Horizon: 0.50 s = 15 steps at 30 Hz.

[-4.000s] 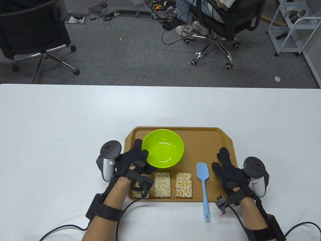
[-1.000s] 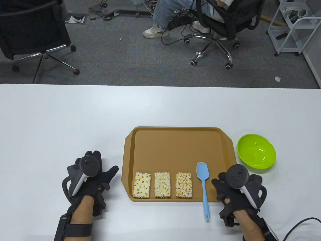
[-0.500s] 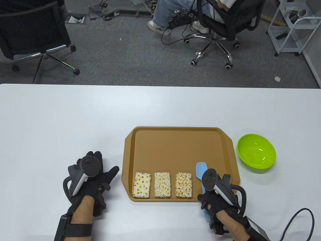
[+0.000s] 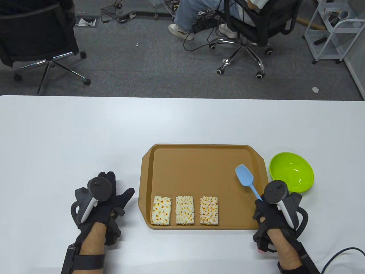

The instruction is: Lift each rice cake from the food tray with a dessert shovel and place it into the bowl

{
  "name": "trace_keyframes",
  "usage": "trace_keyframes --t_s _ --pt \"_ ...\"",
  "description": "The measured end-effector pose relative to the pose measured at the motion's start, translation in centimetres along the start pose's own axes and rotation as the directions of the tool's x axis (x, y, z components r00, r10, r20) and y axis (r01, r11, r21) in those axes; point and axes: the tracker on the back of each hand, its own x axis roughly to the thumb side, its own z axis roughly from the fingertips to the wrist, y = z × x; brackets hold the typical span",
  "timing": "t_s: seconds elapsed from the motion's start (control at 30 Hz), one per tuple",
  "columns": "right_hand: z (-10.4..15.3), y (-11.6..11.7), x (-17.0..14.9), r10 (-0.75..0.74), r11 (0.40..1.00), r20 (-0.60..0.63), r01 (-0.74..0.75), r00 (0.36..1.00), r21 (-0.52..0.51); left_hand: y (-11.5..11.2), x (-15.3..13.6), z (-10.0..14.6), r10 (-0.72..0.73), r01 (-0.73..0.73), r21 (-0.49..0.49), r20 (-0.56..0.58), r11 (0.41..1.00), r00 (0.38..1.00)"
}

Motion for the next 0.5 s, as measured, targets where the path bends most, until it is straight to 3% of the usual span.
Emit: trace_keyframes --t_s 0.13,0.27,0.4,0.5 --pt "-0.9 -0.5 -0.7 -0.123 0.986 0.070 0.130 0.990 -0.109 0.0 0.0 0.0 0.008 -0.008 -0.002 0.001 1.000 1.000" --pt "-1.0 -0.5 -0.2 -0.131 0.970 0.202 0.167 0.971 -0.174 0.2 0.0 0.2 0.066 -0.066 0.033 0.005 0.997 0.998" --pt "-1.0 -0.3 0.1 -0.143 0.972 0.265 0.186 0.954 -0.145 0.0 0.4 0.9 0.331 -0.328 0.071 -0.039 0.942 0.943" --pt "-1.1 -0.3 0.2 -0.131 0.974 0.266 0.173 0.955 -0.144 -1.0 0.8 1.1 0.473 -0.479 -0.032 -0.108 0.877 0.874"
